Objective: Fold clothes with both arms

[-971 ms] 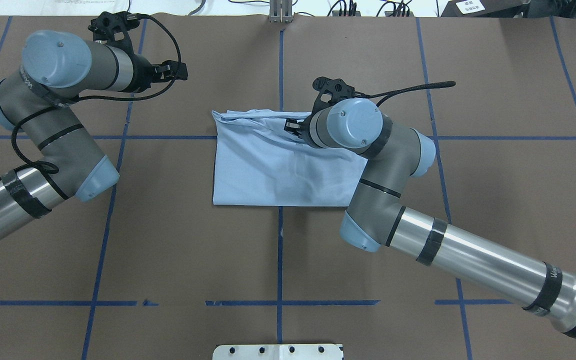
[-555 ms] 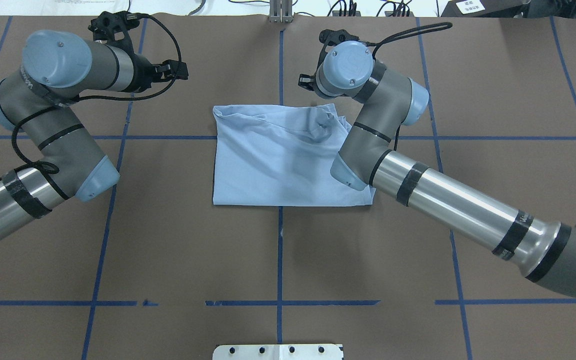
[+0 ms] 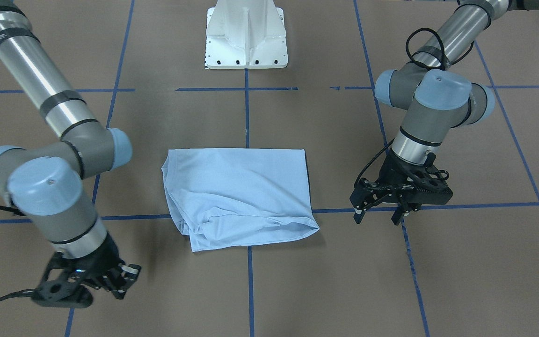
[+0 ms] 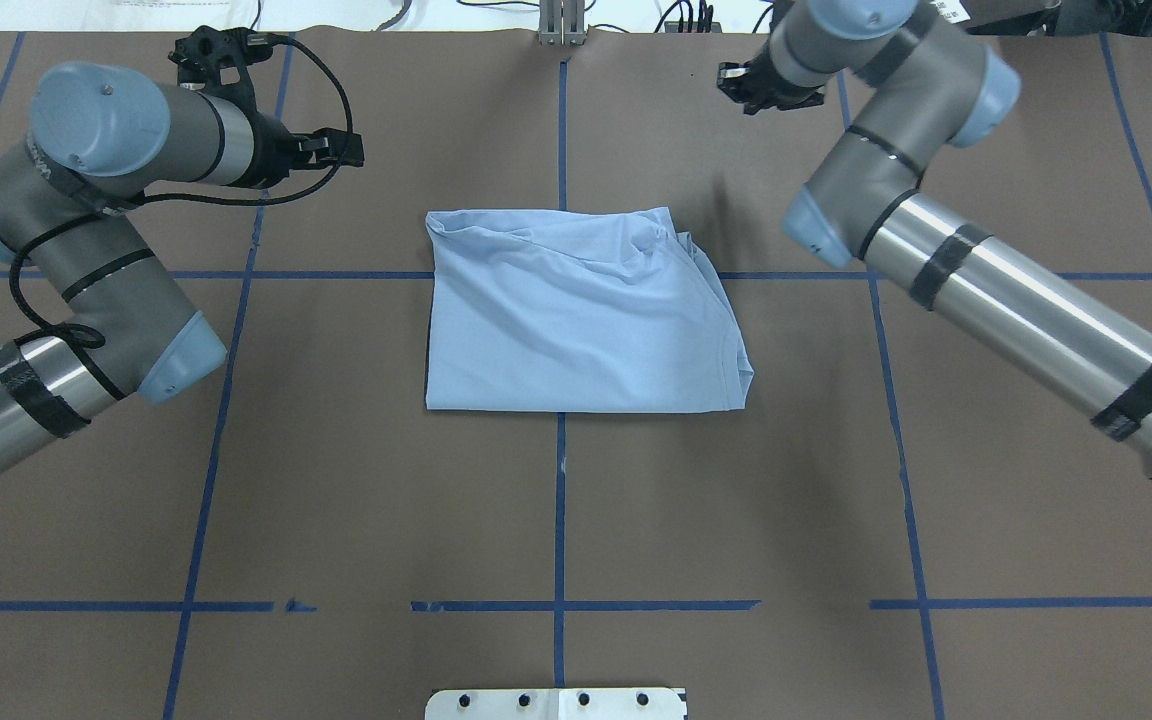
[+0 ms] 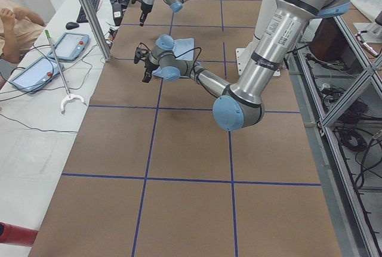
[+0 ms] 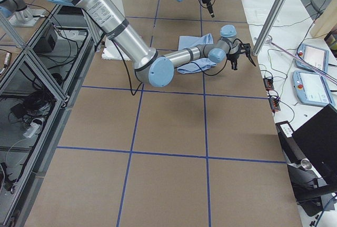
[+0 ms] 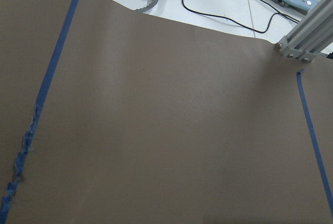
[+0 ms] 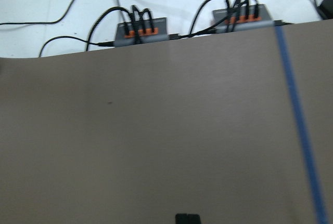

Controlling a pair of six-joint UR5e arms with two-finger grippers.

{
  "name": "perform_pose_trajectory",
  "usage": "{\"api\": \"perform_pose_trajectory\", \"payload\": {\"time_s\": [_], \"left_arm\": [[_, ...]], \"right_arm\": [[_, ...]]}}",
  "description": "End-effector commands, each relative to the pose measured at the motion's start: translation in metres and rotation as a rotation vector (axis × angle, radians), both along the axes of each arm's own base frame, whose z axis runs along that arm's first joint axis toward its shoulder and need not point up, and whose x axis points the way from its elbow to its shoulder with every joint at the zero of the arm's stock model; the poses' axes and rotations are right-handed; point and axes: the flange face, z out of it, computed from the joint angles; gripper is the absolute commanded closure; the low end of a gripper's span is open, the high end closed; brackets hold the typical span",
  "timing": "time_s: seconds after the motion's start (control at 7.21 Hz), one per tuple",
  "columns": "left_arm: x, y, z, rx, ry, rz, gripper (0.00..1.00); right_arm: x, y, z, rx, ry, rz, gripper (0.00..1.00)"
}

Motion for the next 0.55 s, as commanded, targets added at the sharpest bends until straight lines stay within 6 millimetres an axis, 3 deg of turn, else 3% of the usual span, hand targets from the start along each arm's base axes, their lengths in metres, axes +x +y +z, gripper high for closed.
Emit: {"api": "perform_pose_trajectory", "payload": {"time_s": [0.0, 0.14, 0.28, 0.42], "left_arm": [[-0.103, -0.016, 0.055, 0.111, -0.133, 0.115, 0.00], [-0.168, -0.016, 0.081, 0.157, -0.176, 0.162, 0.00], [-0.247, -0.011, 0.114, 0.179, -0.195, 0.211, 0.00], [-0.302, 0.005, 0.139, 0.184, -0.204, 0.256, 0.00]], "right_arm": [[0.161, 0.003, 0.099, -0.016, -0.020, -0.117, 1.00], [0.241, 0.012, 0.123, -0.030, -0.052, -0.138, 1.00], [0.289, 0.041, 0.141, -0.026, -0.051, -0.176, 1.00], [0.319, 0.082, 0.162, -0.054, -0.030, -0.200, 0.75]]}}
